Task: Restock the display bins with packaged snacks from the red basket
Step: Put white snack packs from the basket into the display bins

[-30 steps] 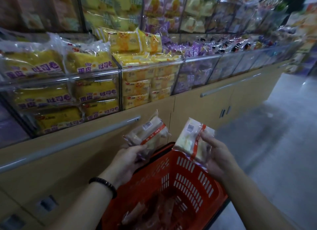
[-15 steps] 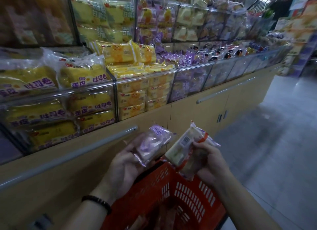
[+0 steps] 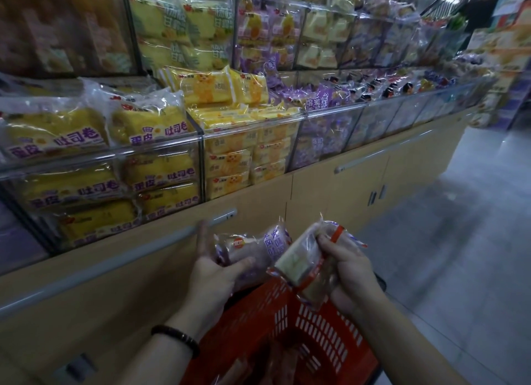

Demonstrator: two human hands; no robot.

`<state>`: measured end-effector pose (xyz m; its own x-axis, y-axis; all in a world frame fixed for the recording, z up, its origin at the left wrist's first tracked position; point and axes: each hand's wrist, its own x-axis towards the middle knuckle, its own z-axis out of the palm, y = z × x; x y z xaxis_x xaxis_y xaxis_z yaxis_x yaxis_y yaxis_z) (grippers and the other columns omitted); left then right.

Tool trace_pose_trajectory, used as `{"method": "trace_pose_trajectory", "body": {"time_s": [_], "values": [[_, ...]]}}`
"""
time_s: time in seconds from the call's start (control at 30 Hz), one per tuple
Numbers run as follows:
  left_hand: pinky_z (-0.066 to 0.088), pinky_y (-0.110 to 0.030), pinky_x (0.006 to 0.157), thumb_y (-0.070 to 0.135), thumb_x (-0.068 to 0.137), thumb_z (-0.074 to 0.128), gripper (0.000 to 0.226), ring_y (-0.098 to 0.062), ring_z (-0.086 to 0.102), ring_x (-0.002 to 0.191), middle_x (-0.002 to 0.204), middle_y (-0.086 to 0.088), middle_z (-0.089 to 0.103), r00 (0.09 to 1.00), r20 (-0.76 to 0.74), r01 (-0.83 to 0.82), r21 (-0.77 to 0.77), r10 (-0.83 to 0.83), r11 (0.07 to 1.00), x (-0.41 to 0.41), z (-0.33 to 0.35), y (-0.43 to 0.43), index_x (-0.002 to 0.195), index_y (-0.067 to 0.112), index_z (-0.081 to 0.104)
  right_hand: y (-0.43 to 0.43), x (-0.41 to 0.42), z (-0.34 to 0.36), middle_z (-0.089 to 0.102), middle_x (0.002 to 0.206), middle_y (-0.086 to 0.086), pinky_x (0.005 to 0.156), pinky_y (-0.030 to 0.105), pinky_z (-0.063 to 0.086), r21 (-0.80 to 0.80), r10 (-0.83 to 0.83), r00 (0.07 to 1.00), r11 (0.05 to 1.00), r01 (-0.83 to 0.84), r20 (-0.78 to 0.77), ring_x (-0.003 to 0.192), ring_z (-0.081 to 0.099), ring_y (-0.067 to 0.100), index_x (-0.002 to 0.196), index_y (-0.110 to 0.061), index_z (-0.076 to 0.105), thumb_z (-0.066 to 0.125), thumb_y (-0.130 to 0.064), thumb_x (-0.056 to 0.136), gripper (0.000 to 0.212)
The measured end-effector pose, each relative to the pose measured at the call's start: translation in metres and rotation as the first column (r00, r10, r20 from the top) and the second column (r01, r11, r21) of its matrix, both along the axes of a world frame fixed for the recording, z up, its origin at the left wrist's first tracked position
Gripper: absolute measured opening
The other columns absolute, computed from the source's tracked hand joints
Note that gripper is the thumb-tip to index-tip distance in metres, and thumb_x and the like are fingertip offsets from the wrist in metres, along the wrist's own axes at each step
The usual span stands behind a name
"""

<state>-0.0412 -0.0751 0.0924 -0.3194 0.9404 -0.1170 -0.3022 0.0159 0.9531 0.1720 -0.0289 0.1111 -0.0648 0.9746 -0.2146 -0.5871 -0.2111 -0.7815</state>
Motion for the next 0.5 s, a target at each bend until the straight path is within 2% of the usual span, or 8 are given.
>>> {"method": "trace_pose_trajectory", "body": {"time_s": [0.07,0.13,0.2,0.27,0.3,0.37,0.43,0.5], "values": [[0.065,-0.037,0.065,-0.008,0.084,0.08,0.059,-0.033,0.078,0.093,0.117,-0.018,0.076,0.999,-0.048,0.02,-0.084,-0.025,0.996,0.003,0.001,-0.001,0.138,0.006,0.06,-0.005,-0.006,0.007,0.077,0.105,0.021,0.077,0.048,0.063,0.045,-0.079,0.997,0.996,0.078,0.014,0.085,0.076,0.03,0.105,-0.005,0.078,0.079,-0.005,0.076,0.029],[0.063,-0.038,0.067,0.001,0.092,0.075,0.024,-0.031,0.078,0.083,0.098,-0.019,0.08,0.996,-0.079,0.031,-0.156,-0.044,0.987,0.006,-0.001,-0.001,0.116,0.001,0.071,-0.014,-0.011,0.017,0.079,0.098,0.015,0.067,0.042,0.064,0.225,-0.234,0.971,0.95,0.216,0.058,0.089,0.077,0.033,0.099,-0.007,0.077,0.072,0.003,0.086,0.017],[0.061,-0.045,0.077,0.01,0.099,0.069,0.022,-0.035,0.076,0.091,0.107,-0.024,0.078,0.998,0.04,0.056,-0.164,-0.051,0.985,0.011,-0.002,0.001,0.119,0.003,0.07,-0.024,-0.014,0.022,0.079,0.105,0.0,0.079,0.04,0.064,0.645,-0.533,0.782,0.728,0.231,0.322,0.102,0.075,0.024,0.111,-0.018,0.075,0.067,-0.006,0.097,0.021],[0.063,-0.045,0.077,0.029,0.106,0.057,0.036,-0.036,0.076,0.099,0.114,-0.024,0.077,0.971,0.199,0.159,-0.128,-0.132,0.979,0.017,0.008,-0.003,0.126,0.003,0.07,-0.031,-0.021,0.011,0.069,0.131,-0.014,0.103,0.044,0.053,0.873,-0.729,0.487,0.444,-0.199,0.482,0.133,0.058,0.016,0.131,-0.033,0.068,0.064,-0.029,0.101,0.031],[0.063,-0.04,0.071,0.042,0.108,0.049,0.049,-0.033,0.077,0.097,0.114,-0.023,0.077,0.943,0.275,0.223,-0.099,-0.189,0.97,0.017,0.013,-0.006,0.125,0.003,0.072,-0.031,-0.024,0.001,0.06,0.144,-0.017,0.113,0.048,0.043,0.817,-0.736,0.391,0.386,-0.429,0.553,0.146,0.044,0.017,0.14,-0.036,0.062,0.063,-0.038,0.1,0.04],[0.064,-0.035,0.071,0.062,0.104,0.035,0.074,-0.032,0.079,0.097,0.116,-0.024,0.076,0.887,0.368,0.313,-0.039,-0.278,0.949,0.017,0.022,-0.011,0.119,0.004,0.078,-0.033,-0.031,-0.012,0.031,0.166,-0.018,0.126,0.055,0.017,0.548,-0.603,0.243,0.393,-0.738,0.76,0.16,0.011,0.016,0.157,-0.035,0.041,0.07,-0.038,0.091,0.072],[0.059,-0.046,0.096,0.069,0.1,0.04,0.078,-0.038,0.072,0.117,0.129,-0.026,0.071,0.873,0.388,0.318,0.007,-0.296,0.948,0.014,0.024,-0.011,0.13,0.004,0.072,-0.039,-0.033,-0.01,0.012,0.172,-0.017,0.13,0.049,0.005,0.423,-0.343,0.293,0.411,-0.807,0.892,0.16,0.0,0.012,0.165,-0.031,0.02,0.077,-0.027,0.085,0.098],[0.055,-0.053,0.104,0.053,0.099,0.057,0.064,-0.041,0.069,0.122,0.132,-0.026,0.069,0.906,0.345,0.255,0.02,-0.247,0.967,0.013,0.019,-0.008,0.138,0.003,0.066,-0.044,-0.032,0.0,0.036,0.165,-0.008,0.124,0.043,0.031,0.566,-0.183,0.558,0.498,-0.658,0.809,0.154,0.032,0.015,0.163,-0.023,0.027,0.079,-0.012,0.086,0.094]]}}
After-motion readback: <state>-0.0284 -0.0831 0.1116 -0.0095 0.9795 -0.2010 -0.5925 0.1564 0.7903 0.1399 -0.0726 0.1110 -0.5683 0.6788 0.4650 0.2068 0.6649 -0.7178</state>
